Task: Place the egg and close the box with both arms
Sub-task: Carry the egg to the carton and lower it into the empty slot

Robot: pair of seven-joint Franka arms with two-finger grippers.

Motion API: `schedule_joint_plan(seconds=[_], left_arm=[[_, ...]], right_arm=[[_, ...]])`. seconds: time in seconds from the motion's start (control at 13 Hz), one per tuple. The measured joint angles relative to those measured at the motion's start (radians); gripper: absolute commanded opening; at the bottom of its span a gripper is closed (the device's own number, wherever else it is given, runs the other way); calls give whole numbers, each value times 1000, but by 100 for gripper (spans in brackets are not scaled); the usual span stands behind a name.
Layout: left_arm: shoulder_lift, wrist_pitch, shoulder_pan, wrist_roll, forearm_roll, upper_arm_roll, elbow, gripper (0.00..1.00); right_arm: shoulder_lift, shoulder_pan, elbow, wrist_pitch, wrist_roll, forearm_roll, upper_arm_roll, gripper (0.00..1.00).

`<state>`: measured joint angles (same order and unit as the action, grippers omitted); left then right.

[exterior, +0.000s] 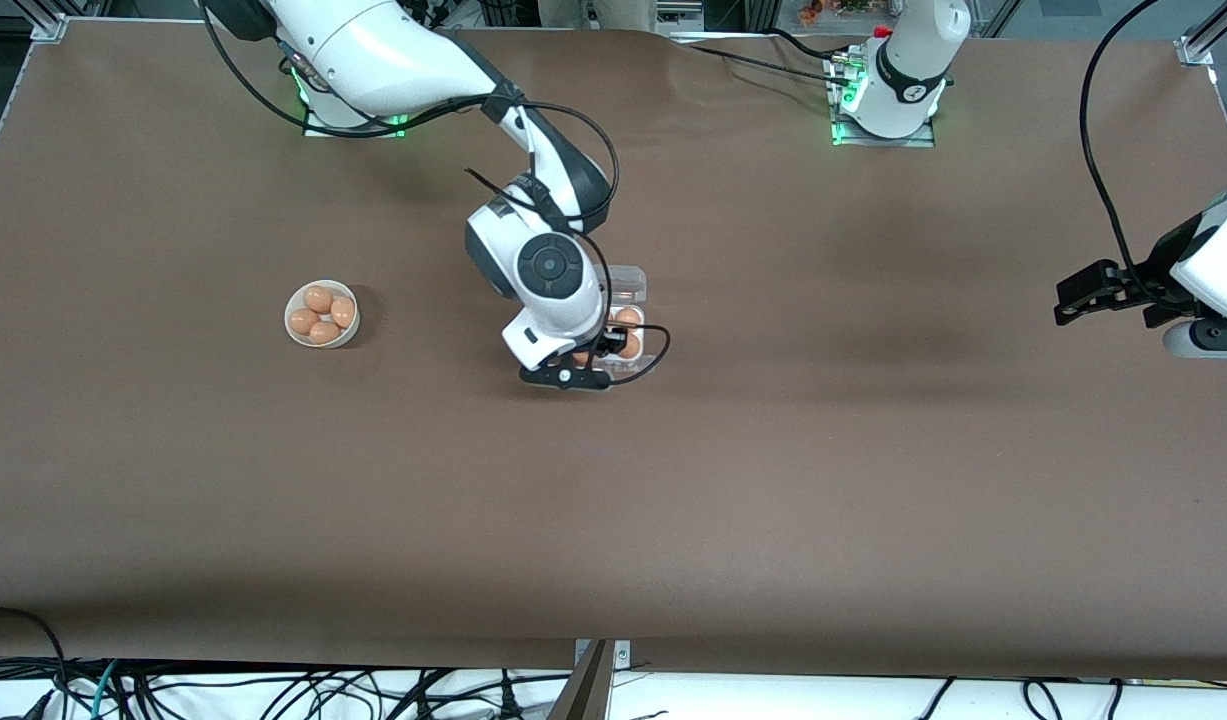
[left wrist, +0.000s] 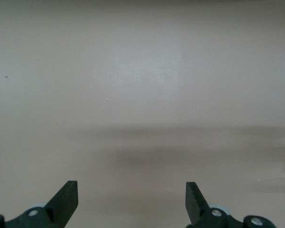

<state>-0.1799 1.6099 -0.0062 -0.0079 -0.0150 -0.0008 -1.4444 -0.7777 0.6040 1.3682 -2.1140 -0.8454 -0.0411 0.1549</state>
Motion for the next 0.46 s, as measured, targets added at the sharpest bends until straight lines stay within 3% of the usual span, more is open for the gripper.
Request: schedule_joint_plan(seconds=[0.31,0.38,0.46], left_arm=[[-1,0,-8,0,0,0,0,100],[-3,-1,-8,0,0,-1,0,100],[-6,-1,-8,0,0,-1,0,100]], right_arm=[[0,12,0,1,-18,-4,-1,0],[-1,12,0,2,-23,-7,-2,20],[-1,12,0,2,-26,-8,-3,66]])
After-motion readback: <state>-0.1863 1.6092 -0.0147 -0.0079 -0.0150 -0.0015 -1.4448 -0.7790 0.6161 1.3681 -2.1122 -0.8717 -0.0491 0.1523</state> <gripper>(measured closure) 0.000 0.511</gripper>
